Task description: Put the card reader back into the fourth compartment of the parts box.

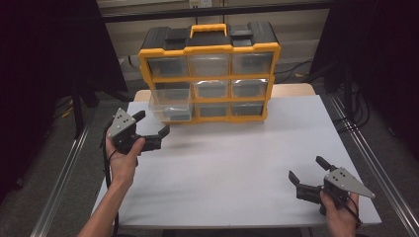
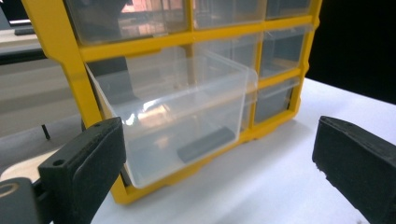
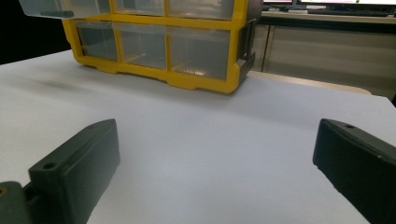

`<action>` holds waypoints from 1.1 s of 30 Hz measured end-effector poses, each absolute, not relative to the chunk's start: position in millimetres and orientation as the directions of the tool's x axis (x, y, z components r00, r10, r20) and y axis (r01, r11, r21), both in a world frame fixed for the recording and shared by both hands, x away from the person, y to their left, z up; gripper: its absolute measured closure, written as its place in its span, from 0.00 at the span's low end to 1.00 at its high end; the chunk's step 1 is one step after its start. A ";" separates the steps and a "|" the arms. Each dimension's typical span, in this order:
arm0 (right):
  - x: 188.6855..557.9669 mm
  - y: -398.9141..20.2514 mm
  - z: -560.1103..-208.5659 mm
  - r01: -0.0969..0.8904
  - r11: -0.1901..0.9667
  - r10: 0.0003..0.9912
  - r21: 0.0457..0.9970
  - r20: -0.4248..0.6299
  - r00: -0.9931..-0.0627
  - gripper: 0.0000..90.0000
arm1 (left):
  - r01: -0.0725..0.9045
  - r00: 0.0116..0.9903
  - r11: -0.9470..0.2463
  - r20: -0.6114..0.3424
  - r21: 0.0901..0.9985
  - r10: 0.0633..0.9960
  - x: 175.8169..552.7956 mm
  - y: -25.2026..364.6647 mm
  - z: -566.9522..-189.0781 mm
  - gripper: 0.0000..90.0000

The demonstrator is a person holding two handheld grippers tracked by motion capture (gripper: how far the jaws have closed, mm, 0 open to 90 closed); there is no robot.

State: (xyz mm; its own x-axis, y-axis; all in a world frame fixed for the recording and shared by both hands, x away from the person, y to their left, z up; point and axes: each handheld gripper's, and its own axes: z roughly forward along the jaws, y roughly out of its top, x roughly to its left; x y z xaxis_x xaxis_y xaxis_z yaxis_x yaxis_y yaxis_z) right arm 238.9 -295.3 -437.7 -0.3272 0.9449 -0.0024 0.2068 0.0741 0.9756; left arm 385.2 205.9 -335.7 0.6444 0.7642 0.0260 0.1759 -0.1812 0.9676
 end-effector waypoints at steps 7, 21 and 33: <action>239.1 -295.4 -437.7 0.207 0.073 0.946 0.976 -0.002 -0.323 0.01 | 0.186 0.656 -0.161 0.000 0.969 0.755 363.4 207.7 -349.7 0.03; 239.4 -295.2 -437.5 0.210 0.069 0.948 0.975 0.002 -0.319 0.01 | 0.223 0.613 -0.134 -0.032 0.966 0.789 337.5 214.4 -394.4 0.04; 239.6 -294.9 -437.7 0.210 0.069 0.948 0.975 0.001 -0.317 0.01 | 0.233 0.555 -0.091 -0.056 0.968 0.830 316.9 225.2 -412.1 0.03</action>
State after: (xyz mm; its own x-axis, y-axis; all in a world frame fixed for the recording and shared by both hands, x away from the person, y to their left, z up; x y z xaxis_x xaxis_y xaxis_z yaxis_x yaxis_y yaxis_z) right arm 239.6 -294.9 -437.7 -0.3173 0.9483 0.0014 0.2103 0.0689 0.9752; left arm 316.9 225.2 -412.1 0.5549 0.8301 -0.0555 0.2331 -0.0911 0.9682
